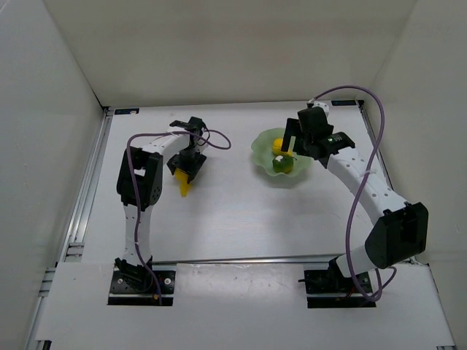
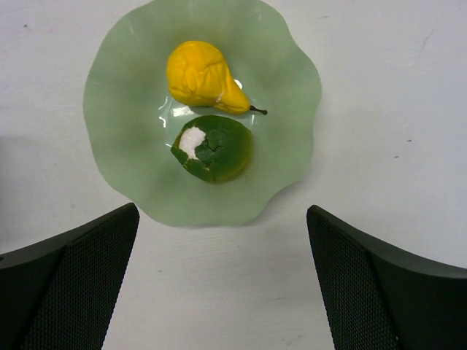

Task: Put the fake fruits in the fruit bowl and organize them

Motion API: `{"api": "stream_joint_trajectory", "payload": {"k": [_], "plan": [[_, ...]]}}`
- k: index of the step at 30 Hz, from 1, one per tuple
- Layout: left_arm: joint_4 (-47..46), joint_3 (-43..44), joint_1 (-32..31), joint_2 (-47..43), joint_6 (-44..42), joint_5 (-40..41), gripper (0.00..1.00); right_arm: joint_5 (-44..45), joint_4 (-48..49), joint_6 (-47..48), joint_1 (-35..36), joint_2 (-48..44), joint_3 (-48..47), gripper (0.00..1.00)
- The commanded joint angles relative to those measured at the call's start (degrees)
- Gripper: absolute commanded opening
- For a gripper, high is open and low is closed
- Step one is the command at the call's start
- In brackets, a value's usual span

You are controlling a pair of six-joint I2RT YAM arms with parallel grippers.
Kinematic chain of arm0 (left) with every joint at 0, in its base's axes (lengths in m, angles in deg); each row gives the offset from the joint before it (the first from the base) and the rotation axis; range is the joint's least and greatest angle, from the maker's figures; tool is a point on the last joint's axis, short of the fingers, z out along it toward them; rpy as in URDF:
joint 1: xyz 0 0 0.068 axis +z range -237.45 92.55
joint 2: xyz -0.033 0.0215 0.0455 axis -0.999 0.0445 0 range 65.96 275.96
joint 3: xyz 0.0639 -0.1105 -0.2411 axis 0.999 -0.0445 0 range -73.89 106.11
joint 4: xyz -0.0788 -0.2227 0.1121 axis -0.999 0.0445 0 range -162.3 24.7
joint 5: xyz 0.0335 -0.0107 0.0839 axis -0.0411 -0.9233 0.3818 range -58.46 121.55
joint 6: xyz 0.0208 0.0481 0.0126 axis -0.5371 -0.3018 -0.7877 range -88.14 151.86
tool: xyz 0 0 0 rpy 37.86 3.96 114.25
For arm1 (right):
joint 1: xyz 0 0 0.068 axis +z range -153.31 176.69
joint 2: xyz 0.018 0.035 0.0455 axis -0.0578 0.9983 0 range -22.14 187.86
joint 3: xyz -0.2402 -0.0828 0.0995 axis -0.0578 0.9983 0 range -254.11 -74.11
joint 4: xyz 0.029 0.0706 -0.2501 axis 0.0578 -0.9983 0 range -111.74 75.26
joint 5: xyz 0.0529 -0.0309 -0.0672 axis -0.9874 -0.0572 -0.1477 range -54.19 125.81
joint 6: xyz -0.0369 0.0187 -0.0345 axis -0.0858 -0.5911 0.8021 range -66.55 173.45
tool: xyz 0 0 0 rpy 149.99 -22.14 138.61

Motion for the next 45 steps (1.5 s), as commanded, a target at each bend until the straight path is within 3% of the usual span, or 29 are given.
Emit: {"api": "stream_joint_trajectory", "payload": {"k": [1, 3, 6, 12, 21, 26, 28, 32, 34, 43, 45], "plan": [[0.4, 2.6, 0.1, -2.6, 0.7, -2.3, 0.69, 2.0, 0.2, -0.2, -0.4, -3.8, 1.5, 1.0], [1.1, 2.6, 0.1, -4.5, 0.0, -3.8, 0.49, 2.5, 0.2, -0.7, -1.0, -5.4, 2.6, 1.0], [3.5, 4.0, 0.1, -6.2, -1.3, -4.6, 0.35, 3.0, 0.2, -1.3, -1.5, -7.7, 4.6, 1.0], [1.1, 12.4, -8.2, -9.1, -6.6, 2.0, 0.34, 6.5, 0.2, -2.8, -2.8, -13.7, 10.6, 1.0], [-13.0, 30.5, -21.2, 1.8, -9.3, -3.0, 0.36, 11.1, -4.3, -5.5, -9.0, -22.4, 15.5, 1.0], [-17.9, 40.1, -24.8, 9.1, -9.4, -6.2, 0.43, 12.5, -8.0, -4.3, -11.5, -28.3, 16.9, 1.0], [-18.7, 41.5, -25.6, 11.7, -10.8, -6.2, 0.51, 13.2, -9.9, -4.2, -12.7, -30.6, 16.9, 1.0], [-19.8, 41.0, -26.1, 12.8, -11.3, -5.7, 0.78, 14.4, -11.3, -2.9, -13.3, -34.2, 16.9, 1.0], [-19.8, 41.0, -26.1, 12.2, -11.3, -4.4, 1.0, 14.4, -11.9, -2.3, -13.3, -35.7, 16.9, 1.0], [-20.4, 42.4, -26.7, 1.6, -15.6, 11.7, 1.0, 11.0, -13.7, -5.6, -13.3, -39.0, 16.9, 1.0], [-20.4, 37.4, -26.2, -1.5, -17.0, 17.0, 1.0, 8.4, -14.9, -6.3, -13.3, -39.0, 16.9, 1.0]]}}
